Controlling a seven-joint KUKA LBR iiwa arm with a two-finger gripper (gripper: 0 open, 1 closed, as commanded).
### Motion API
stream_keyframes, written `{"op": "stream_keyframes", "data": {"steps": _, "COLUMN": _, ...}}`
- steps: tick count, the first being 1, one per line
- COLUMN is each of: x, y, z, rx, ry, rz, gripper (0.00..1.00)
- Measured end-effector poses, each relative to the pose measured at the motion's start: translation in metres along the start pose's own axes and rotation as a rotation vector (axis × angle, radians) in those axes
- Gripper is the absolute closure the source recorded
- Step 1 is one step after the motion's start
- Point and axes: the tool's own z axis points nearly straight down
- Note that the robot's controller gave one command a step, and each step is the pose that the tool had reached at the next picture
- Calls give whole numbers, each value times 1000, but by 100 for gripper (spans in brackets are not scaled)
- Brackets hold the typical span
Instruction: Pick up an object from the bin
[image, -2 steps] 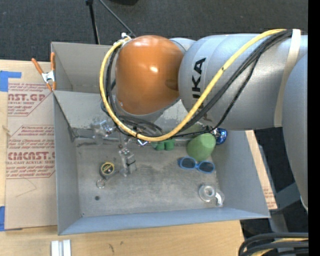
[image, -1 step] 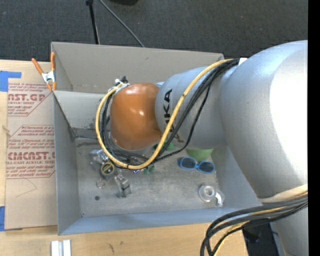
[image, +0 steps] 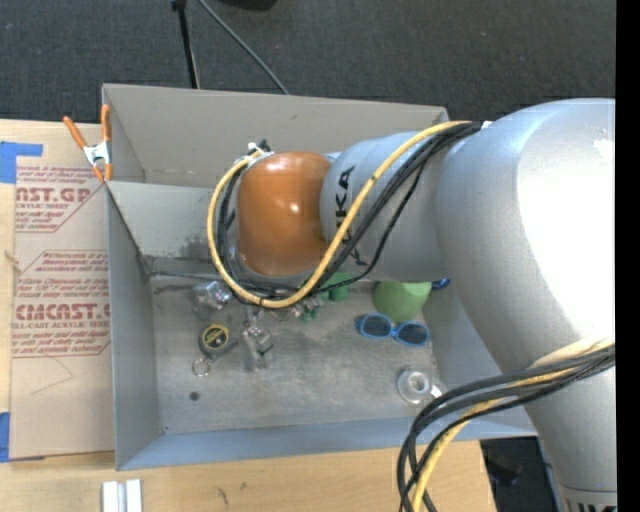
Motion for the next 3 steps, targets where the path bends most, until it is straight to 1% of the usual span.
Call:
{"op": "stream_keyframes", "data": {"steps": 1, "x": -14, "y": 21, "z": 1, "rx": -3, "ry": -2, "rz": 33, "gripper": 0}}
{"op": "stream_keyframes", "data": {"steps": 2, "x": -13, "y": 20, "z": 0, "rx": -3, "ry": 0, "rz": 34, "gripper": 100}}
{"op": "stream_keyframes", "data": {"steps": 3, "x": 24, "y": 11, "z": -158, "rx": 2, "ry": -6, "rz": -233, "gripper": 100}}
